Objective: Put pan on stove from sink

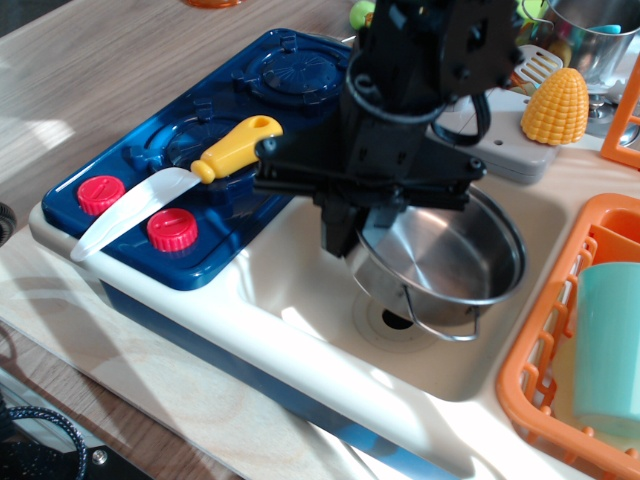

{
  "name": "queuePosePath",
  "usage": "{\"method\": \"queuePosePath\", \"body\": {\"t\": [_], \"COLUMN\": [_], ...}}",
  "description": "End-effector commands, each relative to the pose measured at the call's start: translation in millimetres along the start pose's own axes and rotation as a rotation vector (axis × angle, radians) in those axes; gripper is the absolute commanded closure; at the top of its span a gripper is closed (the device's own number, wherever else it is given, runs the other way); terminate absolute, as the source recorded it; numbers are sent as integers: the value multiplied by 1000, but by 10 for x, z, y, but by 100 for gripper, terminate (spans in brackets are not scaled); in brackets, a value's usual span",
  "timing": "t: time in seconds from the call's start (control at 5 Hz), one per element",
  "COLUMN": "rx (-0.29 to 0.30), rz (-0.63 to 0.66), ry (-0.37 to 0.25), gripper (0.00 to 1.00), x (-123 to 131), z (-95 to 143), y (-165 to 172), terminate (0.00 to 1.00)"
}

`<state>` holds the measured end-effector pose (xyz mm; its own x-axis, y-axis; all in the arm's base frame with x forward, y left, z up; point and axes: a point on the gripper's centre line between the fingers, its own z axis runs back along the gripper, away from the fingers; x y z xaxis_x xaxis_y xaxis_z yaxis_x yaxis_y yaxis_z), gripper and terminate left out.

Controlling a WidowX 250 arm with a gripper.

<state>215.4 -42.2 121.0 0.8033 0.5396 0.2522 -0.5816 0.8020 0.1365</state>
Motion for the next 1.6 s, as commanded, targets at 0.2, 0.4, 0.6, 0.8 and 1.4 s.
{"method": "queuePosePath", "body": {"t": [0.2, 0.4, 0.6, 0.8, 1.4], "rx": [-33, -41, -61, -82, -166], "rz": [-73, -94, -133, -169, -246], "ry": [-230, -273, -308, -323, -362], "gripper": [100, 100, 100, 100, 100], "x": [447, 685, 953, 1206, 1698], "z": [476, 430, 350, 210, -28], "y": [294, 415, 537, 609, 760], "terminate": [0, 0, 0, 0, 0]}}
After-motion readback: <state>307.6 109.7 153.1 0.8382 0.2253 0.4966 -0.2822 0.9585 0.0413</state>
